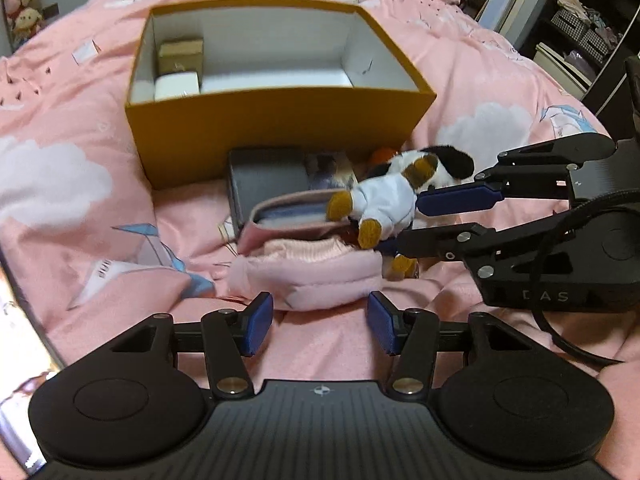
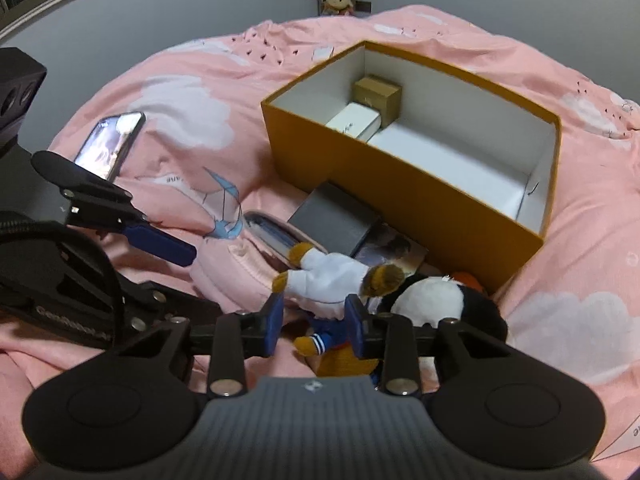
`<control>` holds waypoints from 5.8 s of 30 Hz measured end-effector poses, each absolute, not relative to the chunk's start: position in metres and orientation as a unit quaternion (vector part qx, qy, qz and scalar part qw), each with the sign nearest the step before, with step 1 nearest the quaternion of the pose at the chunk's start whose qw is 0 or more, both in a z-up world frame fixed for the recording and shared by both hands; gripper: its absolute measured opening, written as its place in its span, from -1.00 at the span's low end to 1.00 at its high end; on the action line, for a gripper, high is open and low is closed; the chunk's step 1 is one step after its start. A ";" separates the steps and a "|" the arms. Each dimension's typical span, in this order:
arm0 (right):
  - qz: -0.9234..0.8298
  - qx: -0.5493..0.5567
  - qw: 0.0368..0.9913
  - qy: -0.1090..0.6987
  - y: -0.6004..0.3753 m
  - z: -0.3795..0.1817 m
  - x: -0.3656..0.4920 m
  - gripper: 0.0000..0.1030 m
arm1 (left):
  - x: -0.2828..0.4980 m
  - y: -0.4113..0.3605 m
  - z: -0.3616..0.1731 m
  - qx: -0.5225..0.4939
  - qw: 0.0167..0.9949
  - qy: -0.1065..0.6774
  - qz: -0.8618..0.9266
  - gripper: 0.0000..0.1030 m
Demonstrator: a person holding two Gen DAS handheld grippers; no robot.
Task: Organize objects
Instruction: 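Grasp the pink pouch by its strap with the left gripper, then lift the pink pouch with the left gripper while the right gripper grasps the pink card holder, then carry the pink card holder into the box with the right gripper and release it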
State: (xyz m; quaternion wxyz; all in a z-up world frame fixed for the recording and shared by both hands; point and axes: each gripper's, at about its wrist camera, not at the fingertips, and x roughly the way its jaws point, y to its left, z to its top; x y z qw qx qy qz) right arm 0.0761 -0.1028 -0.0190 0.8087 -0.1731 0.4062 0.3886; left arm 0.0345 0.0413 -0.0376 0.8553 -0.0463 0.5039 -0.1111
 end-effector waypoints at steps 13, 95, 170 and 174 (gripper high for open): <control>0.315 -0.155 0.833 0.428 -0.103 -0.037 0.113 -0.40 | 0.064 0.052 -0.037 -0.072 0.882 0.459 -0.078 0.02; 0.342 -0.129 0.761 0.535 -0.027 -0.073 0.174 0.32 | 0.062 0.114 -0.031 -0.130 0.893 0.421 0.091 -0.54; 0.365 0.074 0.752 0.543 -0.018 -0.060 0.396 -0.63 | 0.251 0.165 0.034 -0.118 0.888 0.441 -0.055 -0.55; 0.371 0.096 0.737 0.556 -0.013 -0.070 0.408 -0.63 | 0.258 0.168 0.029 -0.126 0.886 0.443 -0.052 -0.55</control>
